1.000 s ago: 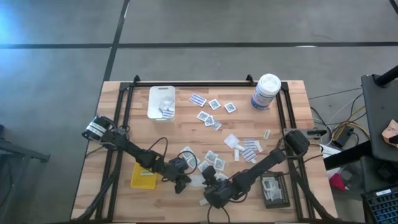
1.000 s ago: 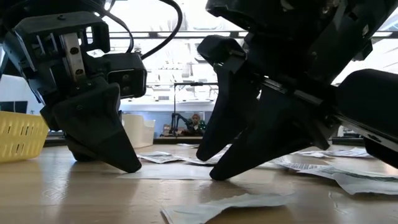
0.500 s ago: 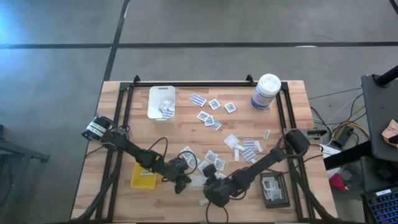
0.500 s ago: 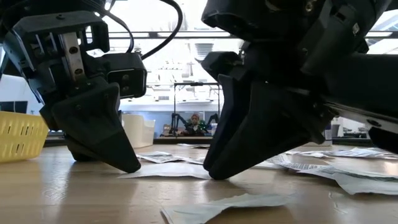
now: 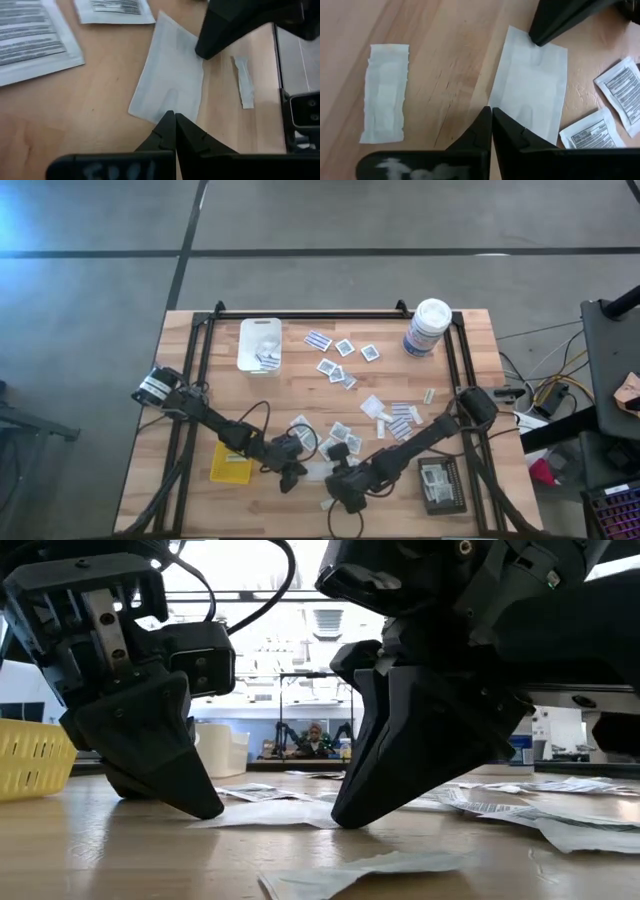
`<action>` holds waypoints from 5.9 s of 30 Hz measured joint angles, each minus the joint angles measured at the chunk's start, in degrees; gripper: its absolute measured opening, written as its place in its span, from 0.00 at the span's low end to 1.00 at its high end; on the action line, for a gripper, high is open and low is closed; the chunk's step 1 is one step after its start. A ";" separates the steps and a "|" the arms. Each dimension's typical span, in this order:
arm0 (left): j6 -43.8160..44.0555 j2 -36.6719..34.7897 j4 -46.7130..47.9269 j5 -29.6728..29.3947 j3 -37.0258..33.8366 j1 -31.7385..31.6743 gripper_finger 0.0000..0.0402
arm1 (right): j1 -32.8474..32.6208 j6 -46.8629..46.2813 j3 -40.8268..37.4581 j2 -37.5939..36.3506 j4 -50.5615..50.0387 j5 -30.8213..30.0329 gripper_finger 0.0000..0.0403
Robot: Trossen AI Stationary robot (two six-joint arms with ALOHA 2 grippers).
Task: Pick & Place First Aid Supplies
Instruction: Put the blue bandage into the white bin
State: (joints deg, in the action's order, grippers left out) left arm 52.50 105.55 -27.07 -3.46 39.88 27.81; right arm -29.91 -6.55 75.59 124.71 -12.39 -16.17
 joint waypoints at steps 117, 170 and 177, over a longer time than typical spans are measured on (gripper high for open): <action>-54.84 -0.58 10.11 -23.48 7.02 3.28 0.00 | 3.13 -27.52 2.91 -7.57 -2.41 1.73 0.11; -33.05 -56.21 35.15 -31.97 -12.52 -7.95 0.00 | -4.74 -45.54 0.68 -18.48 -22.68 -9.50 0.15; -28.54 -62.30 34.63 -32.68 -15.88 -16.46 0.00 | -4.72 -45.51 0.68 -18.48 -22.59 -9.54 0.15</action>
State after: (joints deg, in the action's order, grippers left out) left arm 23.96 43.24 7.56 -36.14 23.99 11.36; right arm -34.63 -52.05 76.27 106.24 -34.98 -25.71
